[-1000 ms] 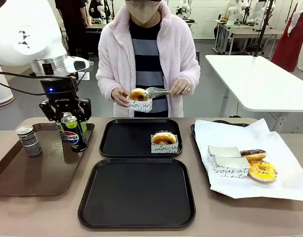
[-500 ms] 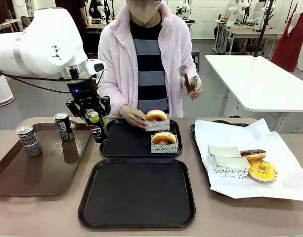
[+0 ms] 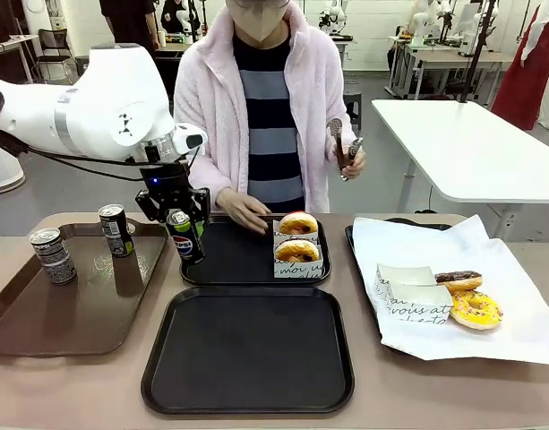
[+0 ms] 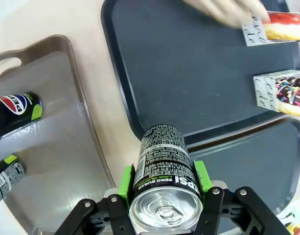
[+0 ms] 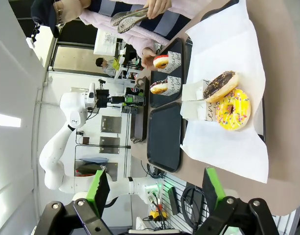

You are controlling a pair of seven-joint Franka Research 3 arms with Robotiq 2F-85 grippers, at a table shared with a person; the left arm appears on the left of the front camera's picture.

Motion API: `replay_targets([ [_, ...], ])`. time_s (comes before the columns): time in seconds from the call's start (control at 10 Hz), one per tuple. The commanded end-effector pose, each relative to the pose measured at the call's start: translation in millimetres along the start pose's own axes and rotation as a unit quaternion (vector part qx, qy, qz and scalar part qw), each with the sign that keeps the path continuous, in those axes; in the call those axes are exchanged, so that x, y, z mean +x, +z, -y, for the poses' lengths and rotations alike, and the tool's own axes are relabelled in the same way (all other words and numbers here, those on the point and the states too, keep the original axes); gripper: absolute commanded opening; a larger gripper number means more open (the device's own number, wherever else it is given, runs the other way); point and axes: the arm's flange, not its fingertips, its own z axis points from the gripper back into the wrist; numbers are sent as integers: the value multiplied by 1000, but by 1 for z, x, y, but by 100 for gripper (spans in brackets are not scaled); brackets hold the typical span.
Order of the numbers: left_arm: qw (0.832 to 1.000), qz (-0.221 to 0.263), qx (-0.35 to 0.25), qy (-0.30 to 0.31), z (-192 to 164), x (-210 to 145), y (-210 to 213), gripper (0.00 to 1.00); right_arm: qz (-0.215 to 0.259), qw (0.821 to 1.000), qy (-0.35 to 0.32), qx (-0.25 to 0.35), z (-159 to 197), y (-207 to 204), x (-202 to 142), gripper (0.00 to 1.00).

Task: Set up donuts and drinks on trays.
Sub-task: Pick up one Pepsi coke and place it on the Flat Tray.

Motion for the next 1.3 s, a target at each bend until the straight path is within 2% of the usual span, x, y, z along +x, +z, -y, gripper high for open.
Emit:
replay_targets([
  [0.0, 1000, 8, 25, 15, 7, 11, -8, 58, 3, 1000, 9, 8, 1, 1, 0, 100],
  [0.8, 996, 3, 84, 24, 36, 50, -28, 58, 3, 1000, 9, 8, 1, 1, 0, 100],
  [1.2, 996, 4, 83, 36, 38, 51, -54, 58, 3, 1000, 9, 8, 1, 1, 0, 100],
])
